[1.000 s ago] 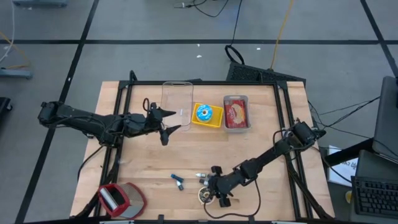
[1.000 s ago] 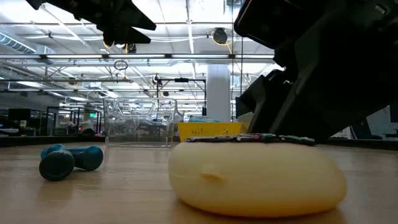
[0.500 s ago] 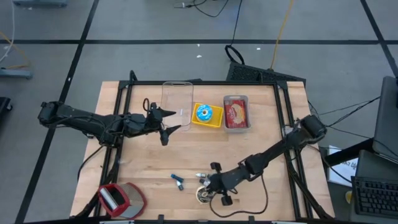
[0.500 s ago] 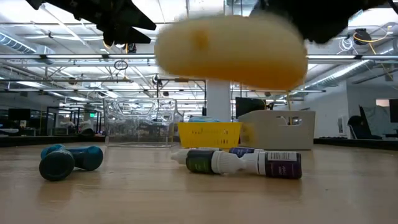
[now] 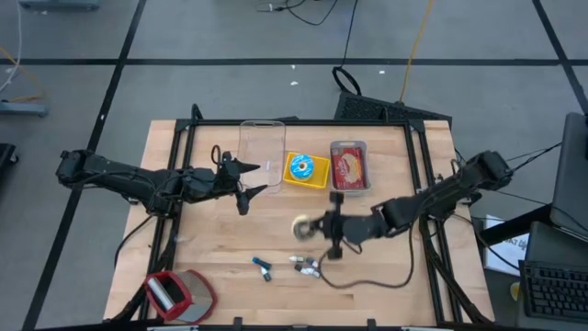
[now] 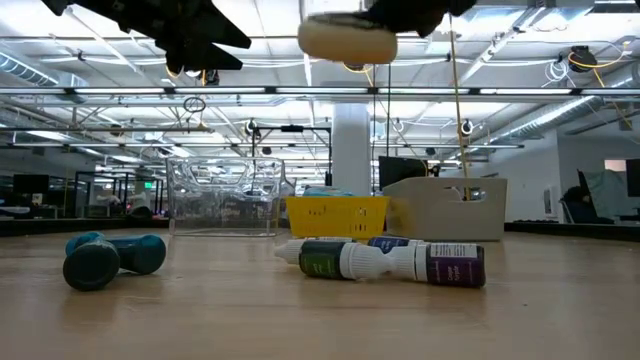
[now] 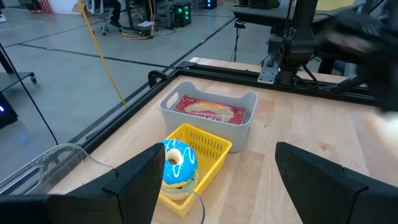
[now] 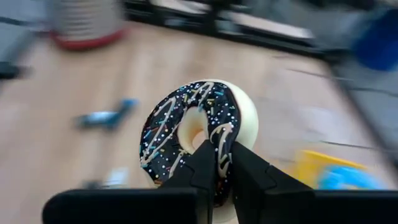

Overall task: Pick & Place Food Item
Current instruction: Put the black donut into the yellow bin

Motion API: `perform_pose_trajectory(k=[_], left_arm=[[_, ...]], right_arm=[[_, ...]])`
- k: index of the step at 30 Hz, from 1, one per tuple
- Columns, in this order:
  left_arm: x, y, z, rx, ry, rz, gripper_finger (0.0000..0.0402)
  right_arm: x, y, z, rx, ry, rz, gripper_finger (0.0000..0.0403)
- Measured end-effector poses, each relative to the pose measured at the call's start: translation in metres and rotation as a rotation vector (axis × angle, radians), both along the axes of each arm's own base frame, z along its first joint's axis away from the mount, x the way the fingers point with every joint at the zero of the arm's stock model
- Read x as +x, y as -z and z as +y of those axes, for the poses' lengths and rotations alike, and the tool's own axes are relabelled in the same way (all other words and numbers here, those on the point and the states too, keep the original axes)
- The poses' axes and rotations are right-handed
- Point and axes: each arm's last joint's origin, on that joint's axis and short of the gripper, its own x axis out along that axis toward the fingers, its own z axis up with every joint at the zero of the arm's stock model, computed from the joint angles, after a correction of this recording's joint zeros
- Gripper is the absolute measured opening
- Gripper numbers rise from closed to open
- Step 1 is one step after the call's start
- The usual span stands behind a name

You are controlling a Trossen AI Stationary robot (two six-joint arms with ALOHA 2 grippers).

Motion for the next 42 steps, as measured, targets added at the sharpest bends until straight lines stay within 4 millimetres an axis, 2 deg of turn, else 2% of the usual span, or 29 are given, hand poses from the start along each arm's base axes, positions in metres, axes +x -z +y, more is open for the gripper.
perform_pose_trajectory(k=[4, 9, 15, 20, 25, 27, 30, 36, 42], left_arm=[[0.000, 0.000, 0.000, -0.001, 0.000, 0.000, 0.0308], [0.000, 0.000, 0.000, -0.001, 0.000, 0.000, 0.0308], [0.000, 0.000, 0.000, -0.001, 0.000, 0.000, 0.0308], [0.000, 0.000, 0.000, -0.001, 0.000, 0.000, 0.0308], [0.000, 0.000, 0.000, -0.001, 0.001, 0.000, 0.0308], [0.000, 0.000, 0.000, 0.000, 0.001, 0.000, 0.0308], [0.000, 0.000, 0.000, 0.000, 0.001, 0.000, 0.0308], [0.000, 0.000, 0.000, 0.000, 0.001, 0.000, 0.0308], [0.000, 0.000, 0.000, 0.000, 0.001, 0.000, 0.0308]], right_arm=[[0.002, -0.006, -0.026, -0.094, 0.150, -0.008, 0.0022], [0.007, -0.003, -0.055, -0.181, 0.259, 0.014, 0.0021], [0.000, 0.032, -0.103, -0.186, 0.392, 0.022, 0.0019], [-0.014, 0.063, -0.148, -0.051, 0.408, -0.012, 0.0017], [-0.028, 0.076, -0.181, 0.051, 0.400, -0.131, 0.0017], [-0.033, 0.082, -0.187, 0.078, 0.395, -0.146, 0.0017], [-0.034, 0.080, -0.192, 0.113, 0.376, -0.182, 0.0019], [-0.030, 0.083, -0.192, 0.135, 0.324, -0.193, 0.0019], [-0.024, 0.102, -0.194, 0.133, 0.331, -0.141, 0.0019]])
